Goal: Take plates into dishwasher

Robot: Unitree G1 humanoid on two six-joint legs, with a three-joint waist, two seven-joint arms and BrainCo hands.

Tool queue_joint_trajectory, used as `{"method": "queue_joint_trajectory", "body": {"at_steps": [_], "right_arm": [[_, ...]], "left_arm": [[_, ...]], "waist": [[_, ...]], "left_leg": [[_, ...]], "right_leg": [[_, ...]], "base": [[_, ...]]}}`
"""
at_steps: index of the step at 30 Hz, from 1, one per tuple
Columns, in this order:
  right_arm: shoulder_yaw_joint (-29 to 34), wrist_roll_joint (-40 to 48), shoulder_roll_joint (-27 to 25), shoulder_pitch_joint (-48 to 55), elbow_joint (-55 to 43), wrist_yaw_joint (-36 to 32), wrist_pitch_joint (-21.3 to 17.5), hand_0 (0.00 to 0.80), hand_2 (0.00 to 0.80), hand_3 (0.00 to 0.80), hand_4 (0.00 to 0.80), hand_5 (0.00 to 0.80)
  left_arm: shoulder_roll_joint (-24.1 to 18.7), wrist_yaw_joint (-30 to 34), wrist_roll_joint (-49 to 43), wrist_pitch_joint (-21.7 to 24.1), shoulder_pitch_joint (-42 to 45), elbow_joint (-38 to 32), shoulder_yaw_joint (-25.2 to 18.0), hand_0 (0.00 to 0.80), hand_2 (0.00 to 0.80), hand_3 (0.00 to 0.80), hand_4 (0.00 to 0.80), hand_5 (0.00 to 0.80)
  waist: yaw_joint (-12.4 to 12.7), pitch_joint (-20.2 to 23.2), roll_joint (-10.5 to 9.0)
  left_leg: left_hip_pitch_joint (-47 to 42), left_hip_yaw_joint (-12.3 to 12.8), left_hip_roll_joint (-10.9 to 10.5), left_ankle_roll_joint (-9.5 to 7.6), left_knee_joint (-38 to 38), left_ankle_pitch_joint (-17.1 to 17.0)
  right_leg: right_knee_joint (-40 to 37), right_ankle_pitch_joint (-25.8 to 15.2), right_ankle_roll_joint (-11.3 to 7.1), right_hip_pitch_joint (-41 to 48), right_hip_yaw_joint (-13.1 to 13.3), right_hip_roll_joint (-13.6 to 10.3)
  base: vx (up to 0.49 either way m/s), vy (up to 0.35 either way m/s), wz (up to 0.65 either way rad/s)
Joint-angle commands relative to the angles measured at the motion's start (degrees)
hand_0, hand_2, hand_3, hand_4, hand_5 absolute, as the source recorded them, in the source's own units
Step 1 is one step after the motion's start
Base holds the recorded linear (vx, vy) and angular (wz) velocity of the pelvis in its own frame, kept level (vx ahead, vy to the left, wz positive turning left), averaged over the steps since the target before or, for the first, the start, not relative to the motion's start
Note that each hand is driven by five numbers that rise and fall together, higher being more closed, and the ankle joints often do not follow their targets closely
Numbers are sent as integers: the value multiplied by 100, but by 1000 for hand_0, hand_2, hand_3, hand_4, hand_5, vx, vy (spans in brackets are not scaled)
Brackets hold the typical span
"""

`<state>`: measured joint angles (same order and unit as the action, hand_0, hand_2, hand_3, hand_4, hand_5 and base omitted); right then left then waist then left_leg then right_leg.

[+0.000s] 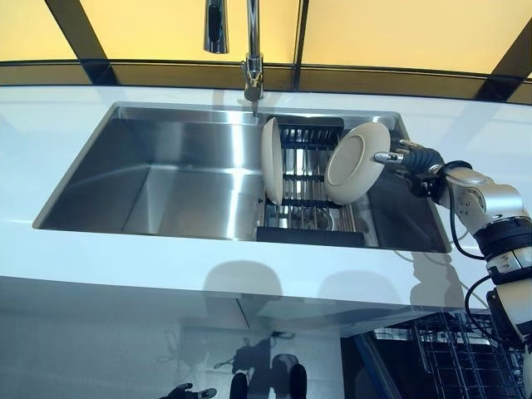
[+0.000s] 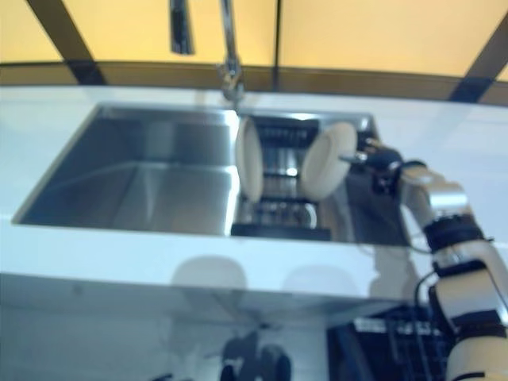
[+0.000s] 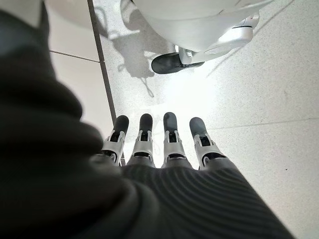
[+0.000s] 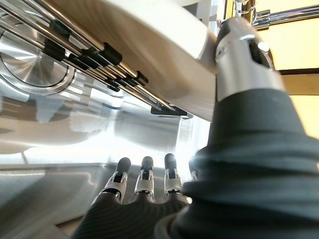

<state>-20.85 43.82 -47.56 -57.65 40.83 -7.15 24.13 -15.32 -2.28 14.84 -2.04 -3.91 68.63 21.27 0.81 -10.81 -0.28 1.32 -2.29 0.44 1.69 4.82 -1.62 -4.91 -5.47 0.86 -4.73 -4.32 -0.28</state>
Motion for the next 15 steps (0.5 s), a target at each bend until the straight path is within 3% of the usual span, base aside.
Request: {"method": "queue_joint_trajectory", "body": {"at_steps": [1, 15], "right_arm": [[-131, 341, 100, -206, -206, -6, -77, 0, 0, 0, 0, 0], [-9, 1059, 479, -327, -337, 171, 194, 0, 0, 0, 0, 0]], "left_arm": [[-172, 0, 61, -52, -118, 246, 242, 0, 0, 0, 0, 0], [-130, 30, 151, -33, -74, 297, 260, 0, 0, 0, 0, 0]], "waist": [[39, 130, -189], [123, 186, -189]], "left_leg": [[164, 170, -221, -262, 18, 86], [118, 98, -231, -266, 18, 82]], "right_leg": [[-9, 75, -240, 40, 204, -177], [-9, 108, -218, 115, 143, -180]], "base": [[0, 0, 0], [1, 1, 0]]}}
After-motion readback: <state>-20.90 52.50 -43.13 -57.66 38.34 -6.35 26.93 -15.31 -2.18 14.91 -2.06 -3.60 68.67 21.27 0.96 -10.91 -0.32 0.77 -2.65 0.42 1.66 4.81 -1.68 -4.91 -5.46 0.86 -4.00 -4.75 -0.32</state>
